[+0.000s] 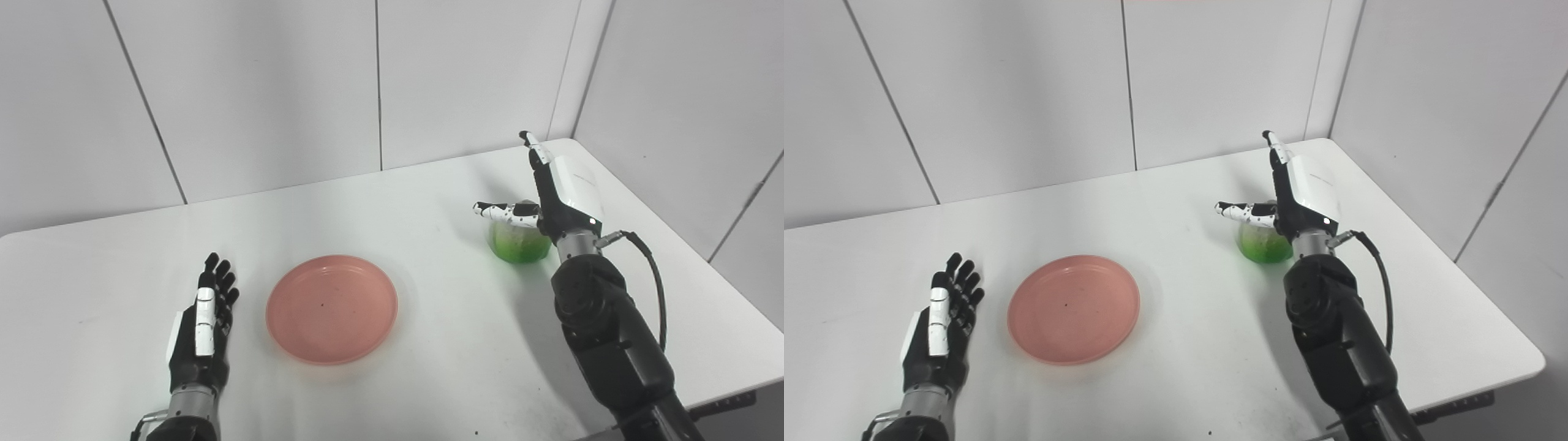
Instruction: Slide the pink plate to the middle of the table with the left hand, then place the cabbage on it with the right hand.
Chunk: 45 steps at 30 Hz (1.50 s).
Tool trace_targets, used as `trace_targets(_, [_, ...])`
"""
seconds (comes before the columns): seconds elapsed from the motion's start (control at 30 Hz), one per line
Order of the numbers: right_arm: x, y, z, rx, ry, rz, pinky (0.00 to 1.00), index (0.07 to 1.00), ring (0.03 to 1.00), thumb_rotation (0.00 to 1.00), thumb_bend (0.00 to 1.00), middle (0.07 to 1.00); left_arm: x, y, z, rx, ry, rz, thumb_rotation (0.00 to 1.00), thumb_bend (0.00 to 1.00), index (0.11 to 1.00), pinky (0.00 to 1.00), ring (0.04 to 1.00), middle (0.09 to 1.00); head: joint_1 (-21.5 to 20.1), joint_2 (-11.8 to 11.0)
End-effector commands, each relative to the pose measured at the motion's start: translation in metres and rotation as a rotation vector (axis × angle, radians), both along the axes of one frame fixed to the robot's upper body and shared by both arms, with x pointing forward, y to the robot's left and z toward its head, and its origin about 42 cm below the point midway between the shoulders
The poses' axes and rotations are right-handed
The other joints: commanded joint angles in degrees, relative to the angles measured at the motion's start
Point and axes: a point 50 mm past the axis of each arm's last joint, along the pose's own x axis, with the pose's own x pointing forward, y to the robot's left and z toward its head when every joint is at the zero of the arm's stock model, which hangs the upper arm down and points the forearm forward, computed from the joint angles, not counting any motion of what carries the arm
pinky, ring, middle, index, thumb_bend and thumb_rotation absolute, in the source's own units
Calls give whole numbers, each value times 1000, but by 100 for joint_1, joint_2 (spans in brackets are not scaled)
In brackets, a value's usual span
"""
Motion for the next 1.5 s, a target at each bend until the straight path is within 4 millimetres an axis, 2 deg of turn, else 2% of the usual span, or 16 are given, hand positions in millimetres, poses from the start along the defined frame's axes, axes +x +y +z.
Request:
trace_targets(0.0, [8, -5, 25, -38, -62, -18, 750, 933, 866, 411, 902, 908, -10, 10, -22, 9, 40, 11, 974, 681, 1000, 1000, 1000, 1000, 4, 5])
trace_targets(0.37, [12, -23, 16, -89, -16, -73, 814, 960, 898, 441, 918, 929, -13, 11, -21, 13, 31, -17, 964, 680, 1000, 1000, 1000, 1000, 22, 31])
trace_targets(0.6, [15, -21, 8, -84, 43, -52, 851, 941, 896, 450, 940, 915, -14, 11, -20, 21, 22, -25, 972, 700, 1000, 1000, 1000, 1000, 33, 52])
trace_targets(0.83, [19, -14, 0, -58, 106, -21, 772, 902, 869, 364, 997, 891, -15, 10, -19, 31, 21, -28, 983, 698, 1000, 1000, 1000, 1000, 36, 64])
trace_targets(1.2, [25, -9, -14, -53, 185, 21, 701, 885, 822, 317, 992, 858, -15, 11, -17, 24, 24, -33, 977, 708, 1000, 1000, 1000, 1000, 6, 105])
trace_targets(1.3, [26, -8, -16, -48, 183, 14, 597, 839, 732, 207, 955, 786, -16, 11, -16, 16, 26, -23, 968, 695, 1000, 1000, 1000, 1000, 5, 114])
trace_targets(1.4, [26, -7, -17, -55, 173, -9, 536, 805, 678, 153, 939, 742, -16, 11, -16, 17, 28, -19, 974, 697, 1000, 1000, 1000, 1000, -11, 128])
trace_targets(1.47, [25, -6, -17, -34, 170, -15, 523, 765, 639, 72, 898, 716, -16, 11, -16, 20, 26, -16, 971, 689, 1000, 1000, 1000, 1000, -11, 139])
